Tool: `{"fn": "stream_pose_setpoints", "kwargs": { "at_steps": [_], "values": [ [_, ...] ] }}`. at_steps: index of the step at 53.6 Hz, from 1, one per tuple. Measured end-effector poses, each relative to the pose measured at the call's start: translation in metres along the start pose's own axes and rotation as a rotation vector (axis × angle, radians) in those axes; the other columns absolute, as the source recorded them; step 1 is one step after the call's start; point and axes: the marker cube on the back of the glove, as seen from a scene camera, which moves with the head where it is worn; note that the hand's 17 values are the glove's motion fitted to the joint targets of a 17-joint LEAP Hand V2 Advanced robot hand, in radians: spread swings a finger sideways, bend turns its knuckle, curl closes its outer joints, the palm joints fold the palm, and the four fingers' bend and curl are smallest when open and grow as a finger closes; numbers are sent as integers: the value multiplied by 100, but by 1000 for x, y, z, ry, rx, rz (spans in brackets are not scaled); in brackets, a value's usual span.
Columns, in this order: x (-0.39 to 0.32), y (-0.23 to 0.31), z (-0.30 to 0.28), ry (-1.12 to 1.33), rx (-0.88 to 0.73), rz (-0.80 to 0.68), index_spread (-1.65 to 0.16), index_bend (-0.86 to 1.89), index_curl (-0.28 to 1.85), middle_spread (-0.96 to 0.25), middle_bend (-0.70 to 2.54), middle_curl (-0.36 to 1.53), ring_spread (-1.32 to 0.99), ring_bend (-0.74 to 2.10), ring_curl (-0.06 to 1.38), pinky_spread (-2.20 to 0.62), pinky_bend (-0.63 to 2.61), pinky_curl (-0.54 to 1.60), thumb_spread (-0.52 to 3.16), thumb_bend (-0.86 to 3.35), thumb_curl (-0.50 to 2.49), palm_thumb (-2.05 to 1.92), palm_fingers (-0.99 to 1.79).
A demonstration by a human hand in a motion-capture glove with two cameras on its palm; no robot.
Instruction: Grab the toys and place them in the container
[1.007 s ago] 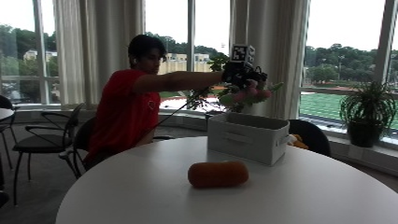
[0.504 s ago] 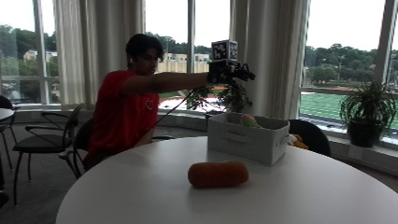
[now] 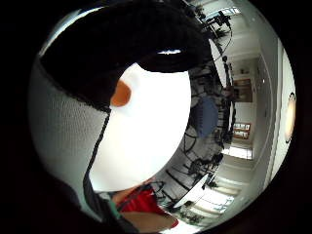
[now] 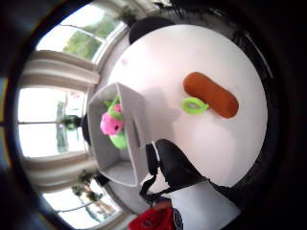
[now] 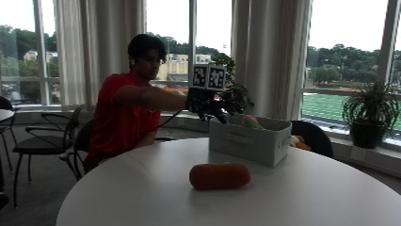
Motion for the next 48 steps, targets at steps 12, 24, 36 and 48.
{"fn": "stream_pose_setpoints", "kwargs": {
  "at_steps": [12, 24, 36, 48],
  "values": [
    [13, -37, 58, 3, -99, -10, -34, 8, 24, -7, 18, 42, 0, 18, 39, 8, 124, 34, 108, -3, 40, 6, -22],
    [-9, -52, 127, 48, -215, -88, -31, 0, 15, 1, 13, 36, 4, 15, 33, 10, 135, 37, 105, -2, 38, 6, -34],
    [-1, -62, 172, 117, -340, -40, -30, 2, 10, 4, 11, 31, 5, 17, 30, 10, 143, 38, 105, -1, 37, 11, -33],
    [9, -70, 186, 61, -380, -57, -29, -4, 4, 6, 10, 25, 6, 33, 35, 7, 152, 40, 107, -2, 36, 15, -26]
  ]
}}
